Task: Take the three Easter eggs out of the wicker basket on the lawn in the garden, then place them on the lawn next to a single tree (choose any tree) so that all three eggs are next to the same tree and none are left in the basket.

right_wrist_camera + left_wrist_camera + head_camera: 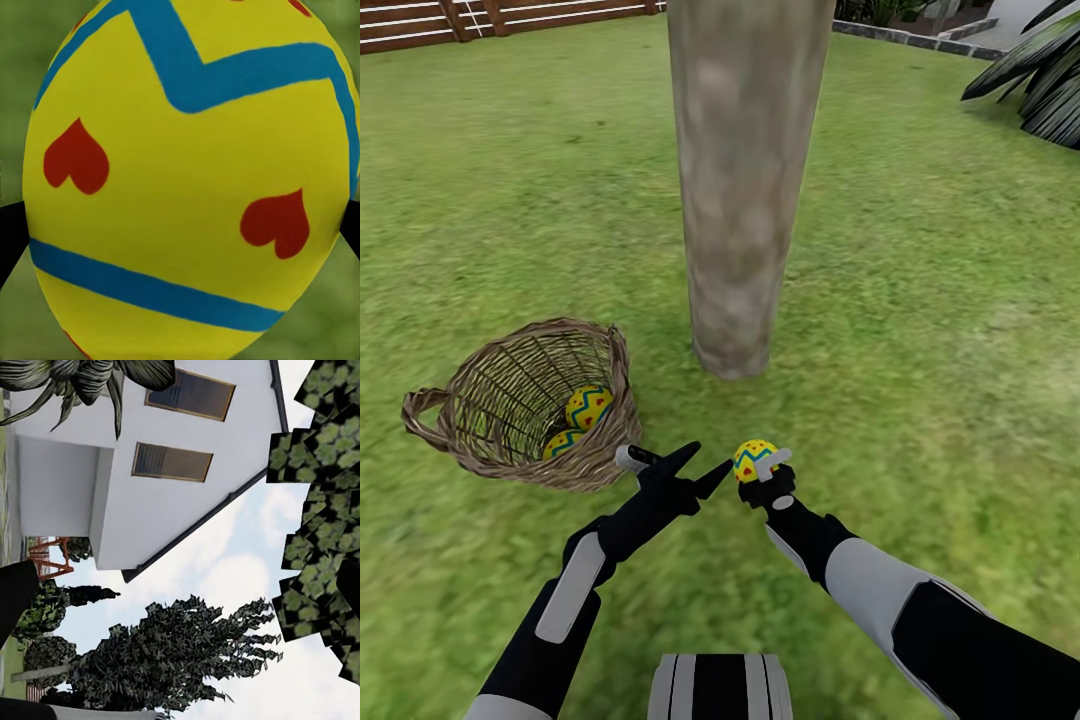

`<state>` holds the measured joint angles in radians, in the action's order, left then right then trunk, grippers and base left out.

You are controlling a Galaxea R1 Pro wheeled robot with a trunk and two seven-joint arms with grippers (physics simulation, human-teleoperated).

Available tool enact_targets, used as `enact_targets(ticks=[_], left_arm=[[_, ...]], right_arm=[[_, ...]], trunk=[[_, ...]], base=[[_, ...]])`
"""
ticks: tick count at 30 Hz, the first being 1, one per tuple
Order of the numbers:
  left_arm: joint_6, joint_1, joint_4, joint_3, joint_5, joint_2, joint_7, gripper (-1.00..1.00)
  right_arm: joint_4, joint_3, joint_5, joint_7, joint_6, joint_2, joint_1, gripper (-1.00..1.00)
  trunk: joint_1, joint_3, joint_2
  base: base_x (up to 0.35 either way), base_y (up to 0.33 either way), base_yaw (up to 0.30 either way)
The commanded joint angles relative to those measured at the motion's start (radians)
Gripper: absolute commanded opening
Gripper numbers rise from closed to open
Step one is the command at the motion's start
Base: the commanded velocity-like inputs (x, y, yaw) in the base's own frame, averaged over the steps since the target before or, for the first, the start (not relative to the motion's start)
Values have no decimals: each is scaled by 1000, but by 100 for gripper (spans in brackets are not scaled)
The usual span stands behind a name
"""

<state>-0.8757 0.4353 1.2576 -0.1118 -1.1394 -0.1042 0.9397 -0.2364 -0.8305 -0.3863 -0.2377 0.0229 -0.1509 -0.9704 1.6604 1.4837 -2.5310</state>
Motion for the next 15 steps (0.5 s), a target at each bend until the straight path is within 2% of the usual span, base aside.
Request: enact_targets(ticks=[1, 6, 9, 15], left_arm=[[-5, 0, -1, 0, -3, 0, 1, 100], [-5, 0, -1, 0, -3, 0, 1, 100], [-5, 0, -1, 0, -3, 0, 1, 100], [-5, 0, -3, 0, -3, 0, 1, 100]], right_arm=[[-1, -9, -8, -6, -1, 0, -1, -100], [0, -10, -8, -8, 0, -1, -1, -100], [0, -10, -8, -44, 8, -4, -1, -100], [0, -10, -9, -51, 33, -4, -1, -100]], trunk=[[0, 1, 0], [0, 1, 0], [0, 1, 0], [0, 1, 0]], base=[[0, 0, 0], [0, 0, 0], [0, 0, 0], [0, 0, 0]])
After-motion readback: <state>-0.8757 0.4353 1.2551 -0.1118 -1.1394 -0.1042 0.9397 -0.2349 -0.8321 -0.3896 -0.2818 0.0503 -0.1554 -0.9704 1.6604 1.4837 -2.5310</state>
